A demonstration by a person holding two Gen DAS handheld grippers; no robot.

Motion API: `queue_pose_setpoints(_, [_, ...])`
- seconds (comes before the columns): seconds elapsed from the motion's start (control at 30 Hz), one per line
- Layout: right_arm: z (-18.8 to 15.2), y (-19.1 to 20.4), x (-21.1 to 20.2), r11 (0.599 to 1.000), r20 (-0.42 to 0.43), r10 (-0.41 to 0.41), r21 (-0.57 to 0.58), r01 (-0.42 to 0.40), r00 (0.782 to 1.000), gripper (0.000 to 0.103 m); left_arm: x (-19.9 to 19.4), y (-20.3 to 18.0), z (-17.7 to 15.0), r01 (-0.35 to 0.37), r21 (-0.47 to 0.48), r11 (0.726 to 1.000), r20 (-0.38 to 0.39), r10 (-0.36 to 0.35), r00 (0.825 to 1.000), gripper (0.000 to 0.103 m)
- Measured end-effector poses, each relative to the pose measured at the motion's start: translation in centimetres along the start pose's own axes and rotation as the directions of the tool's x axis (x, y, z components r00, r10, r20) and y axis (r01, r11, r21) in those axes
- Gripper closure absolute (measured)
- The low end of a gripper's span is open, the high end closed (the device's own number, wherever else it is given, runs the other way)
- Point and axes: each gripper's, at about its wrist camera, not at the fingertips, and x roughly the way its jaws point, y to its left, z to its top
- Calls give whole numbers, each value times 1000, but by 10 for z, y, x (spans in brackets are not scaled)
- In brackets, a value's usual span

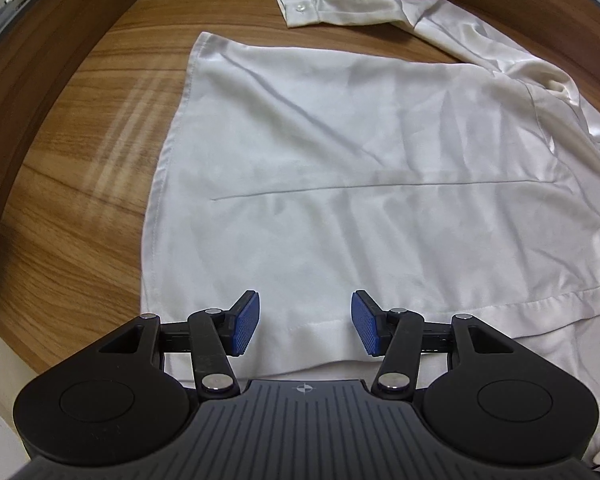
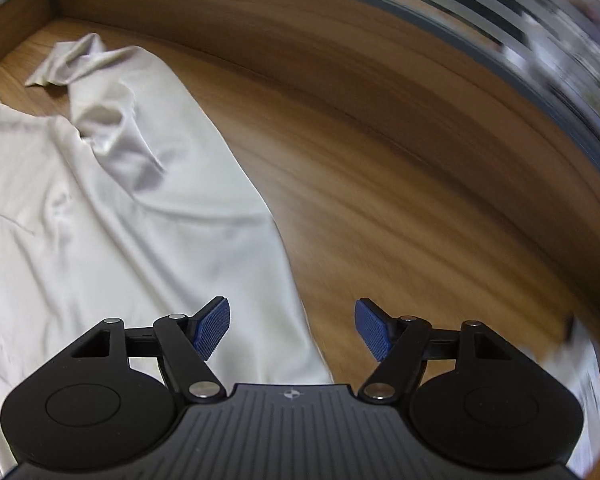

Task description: Fold clothes

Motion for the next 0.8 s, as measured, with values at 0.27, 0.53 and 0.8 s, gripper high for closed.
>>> queue_pose_setpoints(0.27, [62,12,37,995,10,83,-65,-82,997,28,-3,-9,-8,-6,-15,1000,-24,5,1000,49])
queue_pose_setpoints(0.53, [95,26,71,985,-27,120,-120,-122,992,51,-7,-7,-11,-13,-54,998,-26,12,1000,48])
queue_pose_setpoints(0.8, [106,38,82,975,-33,138,-169,-141,990,86,-8,-6,-12,-10,-71,997,-30,8,1000,48])
